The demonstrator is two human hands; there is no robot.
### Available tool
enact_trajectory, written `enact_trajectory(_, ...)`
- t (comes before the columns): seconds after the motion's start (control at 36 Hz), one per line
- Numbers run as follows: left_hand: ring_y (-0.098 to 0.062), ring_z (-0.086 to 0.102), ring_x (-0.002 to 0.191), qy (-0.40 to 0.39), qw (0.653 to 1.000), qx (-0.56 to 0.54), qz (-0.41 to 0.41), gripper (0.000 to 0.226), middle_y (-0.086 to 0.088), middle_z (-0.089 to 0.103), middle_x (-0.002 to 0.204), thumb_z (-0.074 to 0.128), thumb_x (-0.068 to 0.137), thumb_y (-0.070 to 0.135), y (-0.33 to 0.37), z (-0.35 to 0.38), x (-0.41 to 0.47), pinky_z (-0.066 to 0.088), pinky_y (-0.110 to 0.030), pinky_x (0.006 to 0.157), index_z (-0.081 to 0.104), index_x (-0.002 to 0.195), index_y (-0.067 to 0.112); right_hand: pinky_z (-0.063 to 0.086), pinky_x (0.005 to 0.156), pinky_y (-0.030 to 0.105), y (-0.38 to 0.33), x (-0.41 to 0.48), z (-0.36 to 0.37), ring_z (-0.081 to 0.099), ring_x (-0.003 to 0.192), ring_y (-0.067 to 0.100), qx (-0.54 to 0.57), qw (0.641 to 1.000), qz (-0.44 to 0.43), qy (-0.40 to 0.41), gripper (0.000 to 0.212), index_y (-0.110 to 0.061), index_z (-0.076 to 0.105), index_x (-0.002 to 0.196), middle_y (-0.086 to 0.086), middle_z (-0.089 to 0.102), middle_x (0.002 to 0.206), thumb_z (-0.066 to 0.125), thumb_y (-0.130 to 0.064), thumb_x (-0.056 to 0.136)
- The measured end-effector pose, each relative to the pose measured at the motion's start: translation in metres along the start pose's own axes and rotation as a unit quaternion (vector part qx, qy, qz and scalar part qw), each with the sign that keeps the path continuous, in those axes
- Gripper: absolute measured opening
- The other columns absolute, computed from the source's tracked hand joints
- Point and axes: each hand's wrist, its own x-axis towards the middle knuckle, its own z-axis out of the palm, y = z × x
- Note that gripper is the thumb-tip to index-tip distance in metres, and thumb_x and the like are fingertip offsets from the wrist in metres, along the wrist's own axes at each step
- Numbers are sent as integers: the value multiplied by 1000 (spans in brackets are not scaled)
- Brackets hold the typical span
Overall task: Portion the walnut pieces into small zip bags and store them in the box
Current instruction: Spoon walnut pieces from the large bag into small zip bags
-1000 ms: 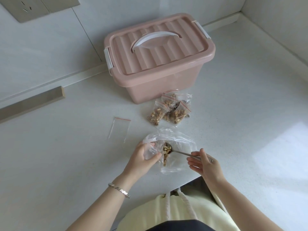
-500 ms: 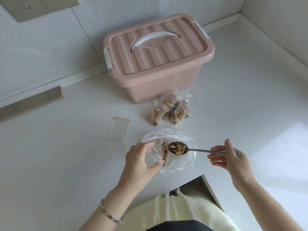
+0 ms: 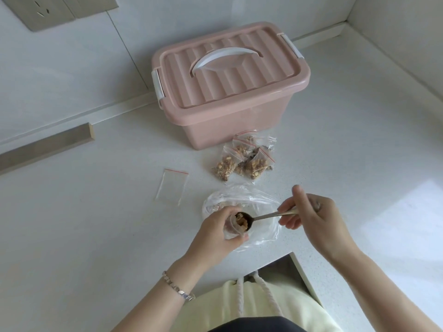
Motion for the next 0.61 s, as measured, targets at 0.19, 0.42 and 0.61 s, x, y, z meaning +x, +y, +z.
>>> enact_trajectory(0.19, -3, 56, 79, 47, 998, -31, 11, 30, 11, 57, 89, 70, 77, 20, -5, 9, -4, 42, -7, 68, 48, 94, 31, 48, 64, 28, -7, -10, 22, 60, 61, 6, -198, 970, -131, -54, 58, -26, 67, 67, -9, 65, 59, 26, -67, 79)
enact_trajectory(0.42, -9, 53, 96, 63, 997, 31, -31, 34, 9, 56, 103, 65, 80, 31, -25, 9, -4, 45, -20, 79, 47, 108, 23, 48, 58, 29, -8, -12, 7, 60, 59, 6, -156, 974, -160, 23, 50, -29, 65, 63, -12, 64, 55, 34, -60, 86)
enact_trajectory(0.61, -12, 31, 124, 4, 997, 78, -4, 37, 9, 37, 118, 68, 78, 26, -27, 9, -8, 24, -1, 86, 50, 109, 35, 53, 63, 36, 32, -8, 0, 60, 52, 5, -92, 991, -1, 95, 42, -24, 63, 63, -3, 65, 54, 37, -49, 85)
